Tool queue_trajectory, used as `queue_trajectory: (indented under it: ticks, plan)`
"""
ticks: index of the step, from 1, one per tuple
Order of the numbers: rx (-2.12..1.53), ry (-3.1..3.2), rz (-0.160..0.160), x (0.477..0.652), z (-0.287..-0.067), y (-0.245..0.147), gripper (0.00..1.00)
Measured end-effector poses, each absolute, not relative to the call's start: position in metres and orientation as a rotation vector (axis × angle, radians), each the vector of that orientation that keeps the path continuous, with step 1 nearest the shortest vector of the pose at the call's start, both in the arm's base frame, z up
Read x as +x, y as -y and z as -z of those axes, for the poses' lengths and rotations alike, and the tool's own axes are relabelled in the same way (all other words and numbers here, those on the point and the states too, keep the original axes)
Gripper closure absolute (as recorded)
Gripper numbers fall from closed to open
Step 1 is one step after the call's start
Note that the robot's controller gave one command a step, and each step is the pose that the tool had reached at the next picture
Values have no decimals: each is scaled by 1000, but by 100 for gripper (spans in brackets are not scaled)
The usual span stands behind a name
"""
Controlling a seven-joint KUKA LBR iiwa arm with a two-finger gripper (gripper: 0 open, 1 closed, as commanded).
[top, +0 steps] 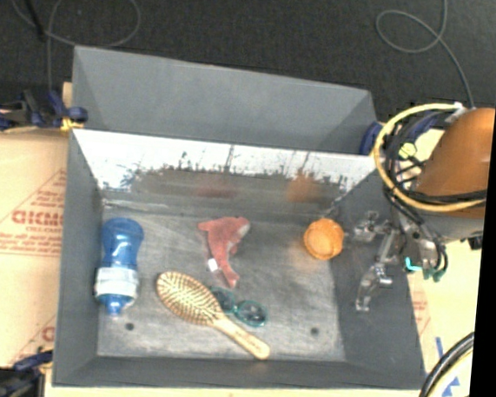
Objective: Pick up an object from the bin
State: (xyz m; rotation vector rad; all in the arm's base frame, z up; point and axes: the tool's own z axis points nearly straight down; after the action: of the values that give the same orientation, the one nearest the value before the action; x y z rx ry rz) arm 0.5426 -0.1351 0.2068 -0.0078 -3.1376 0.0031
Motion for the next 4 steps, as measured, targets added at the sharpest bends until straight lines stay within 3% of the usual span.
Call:
queue_trajectory:
  ticks: [2,3,4]
  plan:
    - [-7,3146,-6,545,-212,135,0]
    - [84,3149,-8,552,-173,131,0]
    - [71,3136,6,562,-197,131,0]
